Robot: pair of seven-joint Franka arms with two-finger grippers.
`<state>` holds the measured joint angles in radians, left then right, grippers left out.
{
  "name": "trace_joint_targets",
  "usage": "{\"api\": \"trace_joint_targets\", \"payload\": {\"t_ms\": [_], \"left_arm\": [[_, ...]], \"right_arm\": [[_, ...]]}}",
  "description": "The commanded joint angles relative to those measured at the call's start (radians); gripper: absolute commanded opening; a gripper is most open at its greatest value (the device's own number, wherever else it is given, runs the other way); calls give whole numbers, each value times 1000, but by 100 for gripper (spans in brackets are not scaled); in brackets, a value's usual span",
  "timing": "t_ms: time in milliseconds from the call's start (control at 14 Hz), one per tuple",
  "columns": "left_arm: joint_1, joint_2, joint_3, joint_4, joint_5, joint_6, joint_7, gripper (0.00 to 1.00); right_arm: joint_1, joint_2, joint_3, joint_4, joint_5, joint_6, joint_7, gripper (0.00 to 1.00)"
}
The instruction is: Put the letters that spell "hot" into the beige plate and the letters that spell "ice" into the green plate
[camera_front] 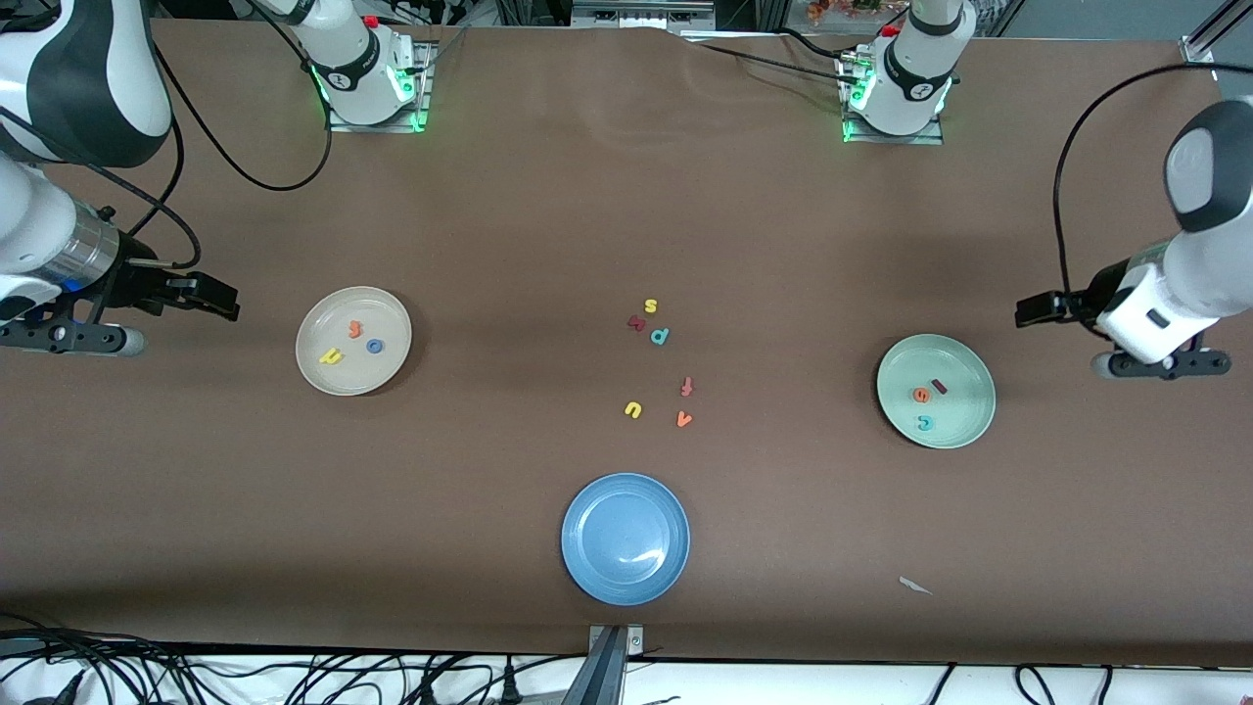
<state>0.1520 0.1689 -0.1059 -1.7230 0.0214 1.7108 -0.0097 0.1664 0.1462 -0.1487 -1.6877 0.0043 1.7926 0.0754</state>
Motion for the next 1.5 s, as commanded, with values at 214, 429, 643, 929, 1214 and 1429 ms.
{"api": "trace_joint_targets", "payload": {"t_ms": [214, 429, 643, 929, 1214, 1429], "left_arm": [[-12, -61, 18, 71, -26, -132, 24, 100], [-12, -61, 17, 121, -23, -135, 24, 100], [-12, -60, 5, 137, -17, -132, 28, 100], [-12, -61, -20, 137, -17, -125, 22, 100], [-11, -60, -20, 137, -12, -102, 24, 100], [-5, -52, -20, 137, -12, -89, 28, 100]], "right_arm": [[-2, -7, 3, 0, -7, -13, 3, 100], [-2, -8, 3, -1, -7, -15, 3, 100], [-2, -10, 3, -3, -7, -15, 4, 100], [-2, -13, 3, -10, -7, -15, 6, 100], [-2, -14, 1, -12, -7, -15, 6, 100], [-2, -14, 3, -12, -7, -15, 6, 100]]}}
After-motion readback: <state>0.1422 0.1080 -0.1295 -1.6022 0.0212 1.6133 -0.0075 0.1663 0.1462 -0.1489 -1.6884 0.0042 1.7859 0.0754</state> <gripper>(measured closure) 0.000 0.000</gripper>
